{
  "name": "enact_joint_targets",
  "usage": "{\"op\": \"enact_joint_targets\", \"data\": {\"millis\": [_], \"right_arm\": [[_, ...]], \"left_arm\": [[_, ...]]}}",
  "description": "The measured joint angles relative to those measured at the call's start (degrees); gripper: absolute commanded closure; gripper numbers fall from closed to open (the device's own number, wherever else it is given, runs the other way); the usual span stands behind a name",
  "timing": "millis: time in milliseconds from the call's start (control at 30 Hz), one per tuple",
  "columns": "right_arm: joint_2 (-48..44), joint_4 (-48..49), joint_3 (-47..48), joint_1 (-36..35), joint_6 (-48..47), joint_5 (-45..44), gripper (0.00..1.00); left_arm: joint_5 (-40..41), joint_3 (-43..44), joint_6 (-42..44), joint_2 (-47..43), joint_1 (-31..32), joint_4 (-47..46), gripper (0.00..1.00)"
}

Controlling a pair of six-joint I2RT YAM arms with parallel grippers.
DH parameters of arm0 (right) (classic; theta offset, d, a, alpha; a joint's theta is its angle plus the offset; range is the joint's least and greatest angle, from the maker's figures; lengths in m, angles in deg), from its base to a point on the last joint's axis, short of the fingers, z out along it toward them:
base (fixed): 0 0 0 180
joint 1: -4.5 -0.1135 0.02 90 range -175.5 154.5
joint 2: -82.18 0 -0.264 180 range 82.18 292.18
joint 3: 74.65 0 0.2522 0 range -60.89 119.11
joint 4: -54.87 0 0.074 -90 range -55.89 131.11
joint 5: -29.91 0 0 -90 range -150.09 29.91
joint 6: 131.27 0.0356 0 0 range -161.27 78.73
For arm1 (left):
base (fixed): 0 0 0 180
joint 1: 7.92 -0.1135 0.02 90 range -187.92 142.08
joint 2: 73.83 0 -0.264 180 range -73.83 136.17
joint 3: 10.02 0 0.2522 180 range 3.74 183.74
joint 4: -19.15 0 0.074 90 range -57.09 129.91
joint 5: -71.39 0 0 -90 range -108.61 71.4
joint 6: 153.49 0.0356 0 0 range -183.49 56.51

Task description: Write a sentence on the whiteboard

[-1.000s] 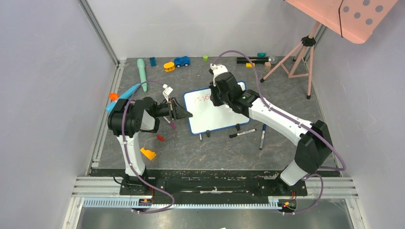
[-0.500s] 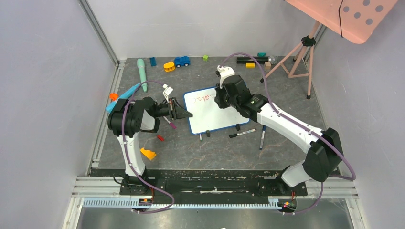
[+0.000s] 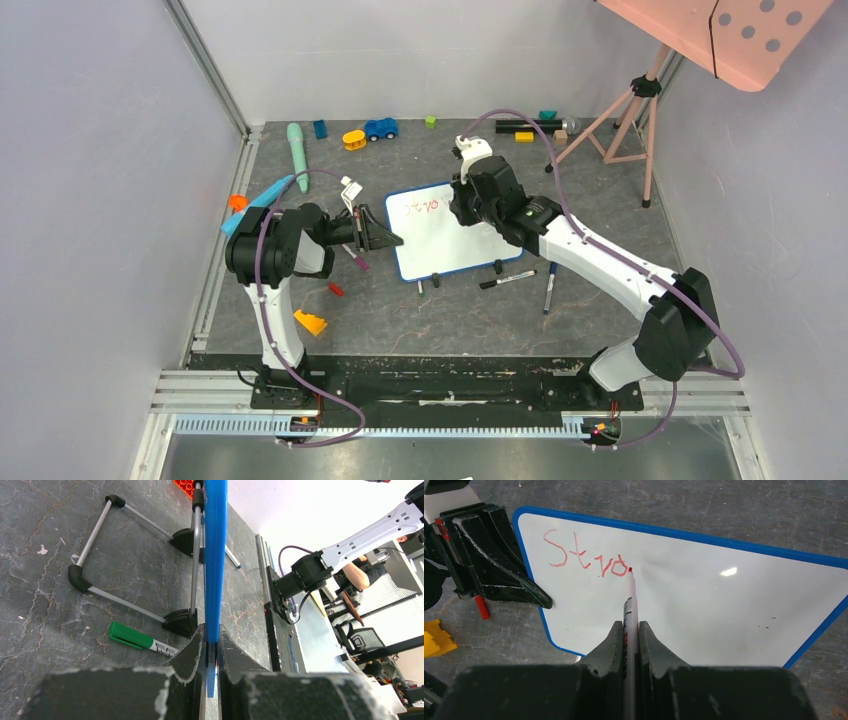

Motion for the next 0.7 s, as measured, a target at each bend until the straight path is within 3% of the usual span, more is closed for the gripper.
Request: {"op": "enact_joint_targets", "data": {"millis": [700], "right_arm": [[3.5, 0.0, 2.4, 0.0, -0.3, -0.3, 1.00]], "left_arm": [[0.0, 0.0, 0.0, 0.0, 0.0, 0.0, 0.98]]}}
